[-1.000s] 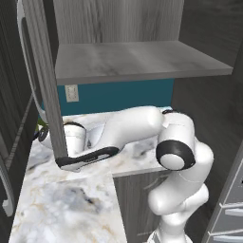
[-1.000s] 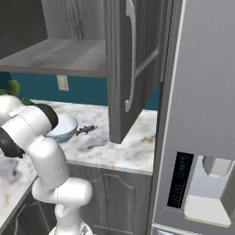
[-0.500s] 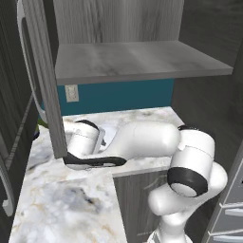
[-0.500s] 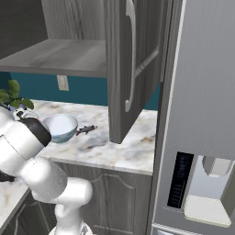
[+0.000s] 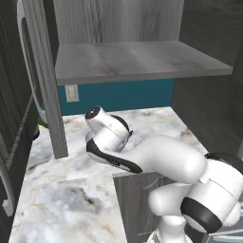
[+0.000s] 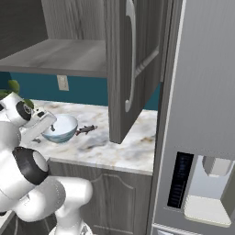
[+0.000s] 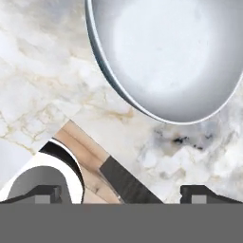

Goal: Retrieve the bowl from the cabinet, then place the raw meat into the bowl to avoid contamination.

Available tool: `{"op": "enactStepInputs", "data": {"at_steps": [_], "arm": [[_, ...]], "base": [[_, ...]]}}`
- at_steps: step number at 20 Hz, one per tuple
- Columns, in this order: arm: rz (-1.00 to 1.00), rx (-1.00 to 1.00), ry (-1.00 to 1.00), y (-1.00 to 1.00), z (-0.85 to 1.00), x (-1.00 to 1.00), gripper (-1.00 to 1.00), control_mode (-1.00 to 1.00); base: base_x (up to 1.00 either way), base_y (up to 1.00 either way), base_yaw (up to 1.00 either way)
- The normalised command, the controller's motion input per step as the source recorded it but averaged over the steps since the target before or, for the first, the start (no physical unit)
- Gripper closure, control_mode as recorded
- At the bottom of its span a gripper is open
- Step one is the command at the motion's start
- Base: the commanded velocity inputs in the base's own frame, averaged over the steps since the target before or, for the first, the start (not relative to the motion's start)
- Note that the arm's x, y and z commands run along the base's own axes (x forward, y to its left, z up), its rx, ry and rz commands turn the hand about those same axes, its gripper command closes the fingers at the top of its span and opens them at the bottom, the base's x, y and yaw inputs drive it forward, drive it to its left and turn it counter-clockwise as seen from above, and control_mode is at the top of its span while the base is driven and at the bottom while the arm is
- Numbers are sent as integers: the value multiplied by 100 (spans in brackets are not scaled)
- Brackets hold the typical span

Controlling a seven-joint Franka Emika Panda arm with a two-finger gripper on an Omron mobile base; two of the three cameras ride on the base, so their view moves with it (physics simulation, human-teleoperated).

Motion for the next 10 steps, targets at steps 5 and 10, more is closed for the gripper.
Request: {"op": "enactStepInputs", "data": {"at_steps": [5, 10], "arm": [[-13, 33, 1, -62, 0, 7, -100, -100], [-18, 26, -2, -52, -2, 11, -100, -100]], "base": [[0, 0, 0], [0, 0, 0]]}}
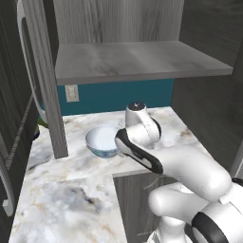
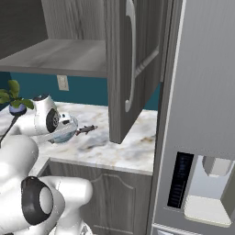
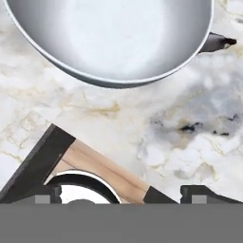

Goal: Retrieve the bowl from the cabinet, then place the raw meat into the bowl to avoid contamination.

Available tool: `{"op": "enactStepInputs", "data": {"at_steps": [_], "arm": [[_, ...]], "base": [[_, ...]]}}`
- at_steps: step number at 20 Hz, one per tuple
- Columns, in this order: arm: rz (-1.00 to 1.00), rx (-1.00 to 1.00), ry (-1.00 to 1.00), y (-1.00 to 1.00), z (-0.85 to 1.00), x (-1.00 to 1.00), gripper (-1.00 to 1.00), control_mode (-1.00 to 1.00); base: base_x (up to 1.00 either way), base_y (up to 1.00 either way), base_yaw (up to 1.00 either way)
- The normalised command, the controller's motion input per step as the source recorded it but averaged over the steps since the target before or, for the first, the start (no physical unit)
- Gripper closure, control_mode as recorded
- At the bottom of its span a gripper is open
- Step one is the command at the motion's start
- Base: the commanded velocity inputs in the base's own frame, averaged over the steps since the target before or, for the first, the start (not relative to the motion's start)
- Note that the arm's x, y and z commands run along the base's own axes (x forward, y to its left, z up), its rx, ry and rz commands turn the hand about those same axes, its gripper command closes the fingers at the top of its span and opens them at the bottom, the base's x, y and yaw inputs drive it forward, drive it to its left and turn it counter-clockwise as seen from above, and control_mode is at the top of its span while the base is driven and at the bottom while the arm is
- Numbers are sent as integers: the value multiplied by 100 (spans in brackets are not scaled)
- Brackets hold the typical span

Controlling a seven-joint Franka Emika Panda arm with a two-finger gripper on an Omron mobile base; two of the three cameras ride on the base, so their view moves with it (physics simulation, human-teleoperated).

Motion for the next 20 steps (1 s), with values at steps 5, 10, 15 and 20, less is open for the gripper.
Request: {"op": "enactStepInputs", "data": {"at_steps": [5, 10, 15, 20], "arm": [[-30, 17, 2, -44, 0, 4, -100, -100], [-43, 10, 1, -13, -2, -4, -100, -100], [-29, 7, -7, -25, 0, -14, -100, -100], [-36, 2, -6, -10, 0, -15, -100, -100]], "base": [[0, 0, 0], [0, 0, 0], [0, 0, 0], [0, 0, 0]]}}
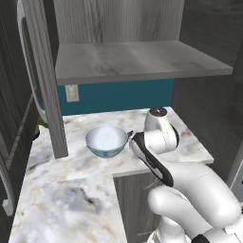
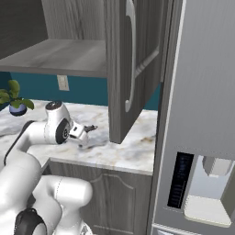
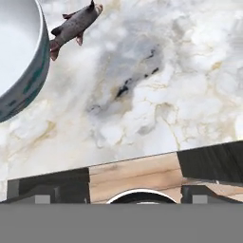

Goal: Retrieve the bowl from the cabinet, then place the raw meat into the bowl to avoid contamination.

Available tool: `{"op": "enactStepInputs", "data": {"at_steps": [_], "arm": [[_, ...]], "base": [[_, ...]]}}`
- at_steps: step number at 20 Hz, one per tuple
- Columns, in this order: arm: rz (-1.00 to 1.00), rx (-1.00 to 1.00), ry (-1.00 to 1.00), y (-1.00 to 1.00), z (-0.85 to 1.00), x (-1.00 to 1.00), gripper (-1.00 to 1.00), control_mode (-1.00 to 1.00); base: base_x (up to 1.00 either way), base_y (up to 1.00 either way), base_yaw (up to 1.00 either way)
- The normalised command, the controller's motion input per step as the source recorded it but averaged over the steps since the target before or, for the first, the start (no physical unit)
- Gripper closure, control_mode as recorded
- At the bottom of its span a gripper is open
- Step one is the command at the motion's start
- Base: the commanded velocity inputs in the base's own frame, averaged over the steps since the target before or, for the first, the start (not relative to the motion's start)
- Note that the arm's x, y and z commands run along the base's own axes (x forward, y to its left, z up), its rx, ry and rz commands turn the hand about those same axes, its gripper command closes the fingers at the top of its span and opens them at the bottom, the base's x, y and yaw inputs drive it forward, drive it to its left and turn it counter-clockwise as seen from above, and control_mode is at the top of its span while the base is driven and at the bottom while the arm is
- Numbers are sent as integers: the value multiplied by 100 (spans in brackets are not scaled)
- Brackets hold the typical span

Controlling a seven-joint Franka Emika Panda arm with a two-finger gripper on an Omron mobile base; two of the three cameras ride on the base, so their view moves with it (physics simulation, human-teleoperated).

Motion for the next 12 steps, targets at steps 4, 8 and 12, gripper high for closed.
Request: {"op": "enactStepInputs", "data": {"at_steps": [4, 8, 12], "arm": [[-44, 2, 0, -6, -14, -4, -100, -100], [-40, 6, 0, -21, -14, 0, -100, -100], [-13, 0, 0, -3, -3, -4, -100, -100]], "base": [[0, 0, 0], [0, 0, 0], [0, 0, 0]]}}
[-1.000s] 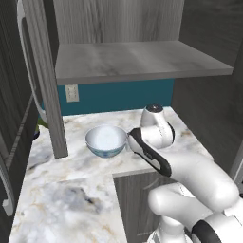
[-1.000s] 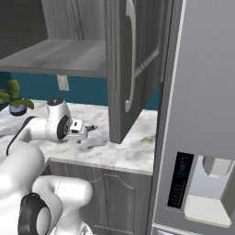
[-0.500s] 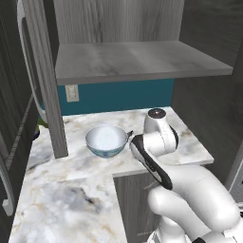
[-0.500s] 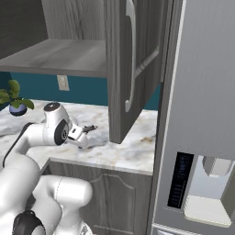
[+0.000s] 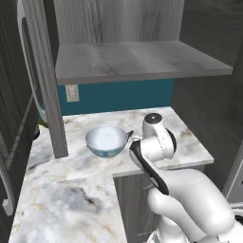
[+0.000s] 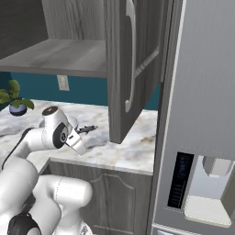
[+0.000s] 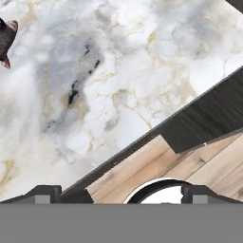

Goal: Retrieve the bowl from the cabinet, then place the raw meat into the bowl to avoid contamination.

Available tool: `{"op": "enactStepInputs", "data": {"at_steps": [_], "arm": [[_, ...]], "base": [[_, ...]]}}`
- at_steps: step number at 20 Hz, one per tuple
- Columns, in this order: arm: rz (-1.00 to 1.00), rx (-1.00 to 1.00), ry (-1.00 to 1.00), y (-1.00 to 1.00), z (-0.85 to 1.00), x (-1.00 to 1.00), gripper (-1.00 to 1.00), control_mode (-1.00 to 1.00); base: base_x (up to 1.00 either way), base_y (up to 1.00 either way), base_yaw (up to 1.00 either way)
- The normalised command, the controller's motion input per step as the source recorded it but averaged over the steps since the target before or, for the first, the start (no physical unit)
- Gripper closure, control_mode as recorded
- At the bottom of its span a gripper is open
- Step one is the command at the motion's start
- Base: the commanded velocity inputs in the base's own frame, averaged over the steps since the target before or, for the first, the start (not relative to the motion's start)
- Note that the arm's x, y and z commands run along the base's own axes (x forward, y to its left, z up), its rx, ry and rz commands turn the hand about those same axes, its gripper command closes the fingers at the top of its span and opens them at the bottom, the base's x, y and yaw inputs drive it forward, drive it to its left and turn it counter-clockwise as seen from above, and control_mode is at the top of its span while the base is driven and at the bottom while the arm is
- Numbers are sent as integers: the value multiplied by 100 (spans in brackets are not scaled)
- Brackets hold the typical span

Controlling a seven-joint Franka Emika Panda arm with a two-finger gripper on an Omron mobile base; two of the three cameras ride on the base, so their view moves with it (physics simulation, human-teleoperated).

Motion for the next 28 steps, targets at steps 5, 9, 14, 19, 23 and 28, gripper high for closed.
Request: {"op": "enactStepInputs", "data": {"at_steps": [5, 9, 14, 19, 23, 28], "arm": [[0, 4, 0, -14, 0, 38, -100, -100], [0, 17, -1, -40, 0, 61, -100, -100], [-7, 13, 0, -28, 1, 42, -100, -100], [-27, 2, 1, -3, 9, 19, -100, -100], [-26, 0, 4, 0, 2, 7, -100, -100], [0, 0, 0, 0, 0, 0, -100, -100]], "base": [[0, 0, 0], [0, 0, 0], [0, 0, 0], [0, 0, 0], [0, 0, 0], [0, 0, 0]]}}
